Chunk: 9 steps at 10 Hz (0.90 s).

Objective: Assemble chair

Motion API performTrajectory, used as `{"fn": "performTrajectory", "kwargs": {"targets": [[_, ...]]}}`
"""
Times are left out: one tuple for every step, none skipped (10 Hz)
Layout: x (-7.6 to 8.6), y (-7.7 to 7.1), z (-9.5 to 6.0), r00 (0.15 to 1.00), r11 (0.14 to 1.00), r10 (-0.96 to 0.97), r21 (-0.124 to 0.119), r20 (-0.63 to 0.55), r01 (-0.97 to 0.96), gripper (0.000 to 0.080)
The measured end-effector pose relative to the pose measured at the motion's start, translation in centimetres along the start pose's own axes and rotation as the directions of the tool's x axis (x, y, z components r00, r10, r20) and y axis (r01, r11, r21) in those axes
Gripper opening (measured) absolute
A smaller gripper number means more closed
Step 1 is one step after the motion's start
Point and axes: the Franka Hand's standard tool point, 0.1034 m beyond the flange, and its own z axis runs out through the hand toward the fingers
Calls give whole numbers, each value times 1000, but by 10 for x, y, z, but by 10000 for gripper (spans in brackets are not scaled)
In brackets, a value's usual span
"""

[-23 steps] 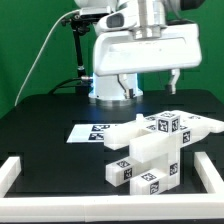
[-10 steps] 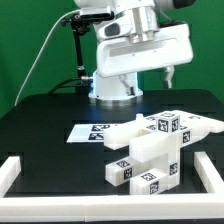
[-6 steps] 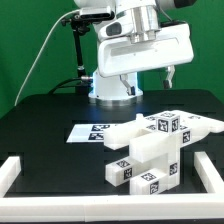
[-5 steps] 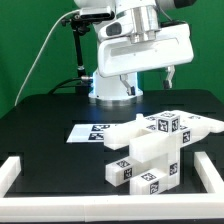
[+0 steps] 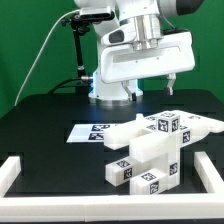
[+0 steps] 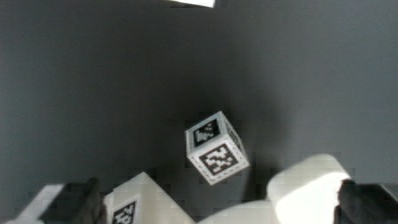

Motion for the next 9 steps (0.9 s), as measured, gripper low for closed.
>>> {"fn": "performTrajectory", "kwargs": {"targets": [[1, -7, 0, 1000, 1000, 7, -10, -19, -8, 649], [4, -17, 2, 999, 999, 38, -14, -31, -39, 649], [3, -13, 3, 999, 999, 32, -16, -26, -32, 649], [2, -10, 4, 999, 999, 39, -19, -26, -39, 649], [1, -10, 4, 999, 999, 29, -24, -29, -30, 649], [-3, -9, 6, 999, 999, -7, -48, -45, 5, 649], [-7, -9, 8, 999, 998, -23, -56, -43, 21, 649], [-5, -9, 10, 999, 998, -26, -62, -46, 23, 649], [-4, -11, 13, 999, 998, -28, -65, -44, 25, 649]]}}
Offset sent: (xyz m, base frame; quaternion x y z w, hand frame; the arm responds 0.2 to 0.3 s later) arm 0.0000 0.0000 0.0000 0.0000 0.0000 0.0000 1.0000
